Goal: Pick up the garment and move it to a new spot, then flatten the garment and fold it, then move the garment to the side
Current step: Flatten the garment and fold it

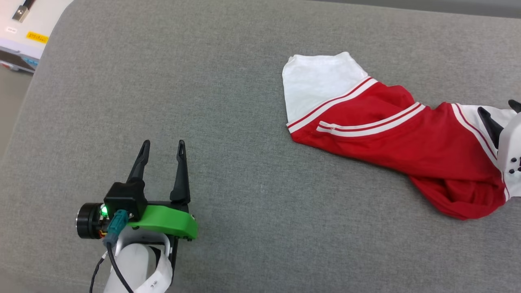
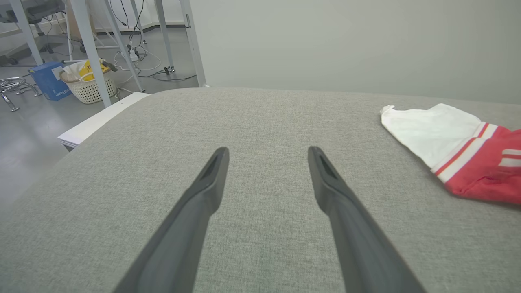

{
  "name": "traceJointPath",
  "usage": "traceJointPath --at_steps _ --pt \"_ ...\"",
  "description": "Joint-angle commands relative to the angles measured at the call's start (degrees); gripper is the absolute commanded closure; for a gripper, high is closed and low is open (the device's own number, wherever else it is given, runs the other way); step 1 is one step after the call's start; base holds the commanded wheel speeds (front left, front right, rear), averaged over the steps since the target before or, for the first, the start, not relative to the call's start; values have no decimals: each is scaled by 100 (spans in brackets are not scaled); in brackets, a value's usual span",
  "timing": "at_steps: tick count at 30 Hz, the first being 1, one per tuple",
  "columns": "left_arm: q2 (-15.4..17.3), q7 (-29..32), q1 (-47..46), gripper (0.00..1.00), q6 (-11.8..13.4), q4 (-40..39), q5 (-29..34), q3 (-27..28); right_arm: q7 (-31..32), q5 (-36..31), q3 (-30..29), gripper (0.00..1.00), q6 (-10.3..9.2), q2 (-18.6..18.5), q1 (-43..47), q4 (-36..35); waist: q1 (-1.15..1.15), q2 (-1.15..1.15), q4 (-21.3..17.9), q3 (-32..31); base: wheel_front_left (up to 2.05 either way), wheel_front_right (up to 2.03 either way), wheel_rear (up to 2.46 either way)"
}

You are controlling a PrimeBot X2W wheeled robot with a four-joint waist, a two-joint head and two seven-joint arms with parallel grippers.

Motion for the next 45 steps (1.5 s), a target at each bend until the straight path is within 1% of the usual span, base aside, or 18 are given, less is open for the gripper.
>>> traceJointPath --at_steps 1,5,7,9,12,16,19,21,23,26,29,31,34,36,40,42,45 --pt "-4 -34 32 0 -54 -10 54 79 -312 -47 -2 0 -5 25 55 5 -1 0 -218 -247 0 0 0" --pt "114 -34 -36 0 -203 0 125 253 -1220 -272 -128 0 -5 130 140 -67 -1 0 -389 -451 0 0 0" --pt "208 -34 -155 0 -306 26 149 290 -1581 -384 -291 0 -5 217 205 -122 -1 0 -446 -516 0 0 0" --pt "337 -34 -343 0 -442 114 121 285 -1778 -506 -526 0 -5 329 291 -214 -1 0 -494 -559 0 0 0" --pt "594 -34 -732 0 -570 220 123 227 -1885 -732 -989 0 -5 536 514 -539 -1 0 -577 -585 0 0 0" --pt "985 -34 -1399 0 -661 479 78 -4 -1899 -1321 -1895 0 -5 906 1059 -1513 -1 0 -726 -543 0 0 0" --pt "1272 -19 -2013 0 -686 789 -60 -332 -1900 -1807 -2549 0 -5 1295 1667 -2357 -1 0 -848 -468 0 0 0" --pt "1466 101 -2433 0 -689 961 -257 -719 -1901 -2081 -2861 0 -5 1541 2055 -2851 -1 0 -928 -411 0 0 0" --pt "1651 291 -2861 0 -691 1119 -539 -1132 -1901 -2306 -3101 0 -5 1764 2404 -3279 -1 0 -1001 -346 0 0 0" --pt "1915 612 -3516 0 -691 1313 -997 -1770 -1901 -2545 -3286 0 -5 2005 2803 -3737 -1 0 -1112 -229 0 0 0" --pt "2138 1036 -4238 0 -692 1506 -1507 -2464 -1902 -2728 -3357 0 -5 2182 3080 -4018 -1 0 -1231 -78 0 0 0" --pt "2192 1451 -4670 0 -692 1662 -1938 -2904 -1902 -2828 -3361 0 -5 2276 3210 -4143 -1 0 -1273 21 0 0 0" --pt "2325 2403 -5298 0 -692 1950 -2603 -3599 -1895 -2895 -3314 0 -5 2398 3265 -4333 -1 0 -1407 216 0 0 0" --pt "2366 3085 -5635 0 -692 2137 -3084 -3954 -1883 -2951 -3275 0 -5 2439 3251 -4449 -1 0 -1493 331 0 0 0" --pt "2447 4302 -6151 0 -693 2434 -3823 -4558 -1840 -3016 -3203 0 -5 2510 3180 -4680 -1 0 -1664 572 0 0 0" --pt "2468 4790 -6322 0 -693 2558 -4134 -4785 -1825 -3035 -3180 0 -5 2533 3133 -4774 -1 0 -1740 694 0 0 0" --pt "2482 5193 -6520 0 -693 2702 -4337 -5110 -1818 -3062 -3162 0 -5 2570 3073 -4854 -1 0 -1837 857 0 0 0"
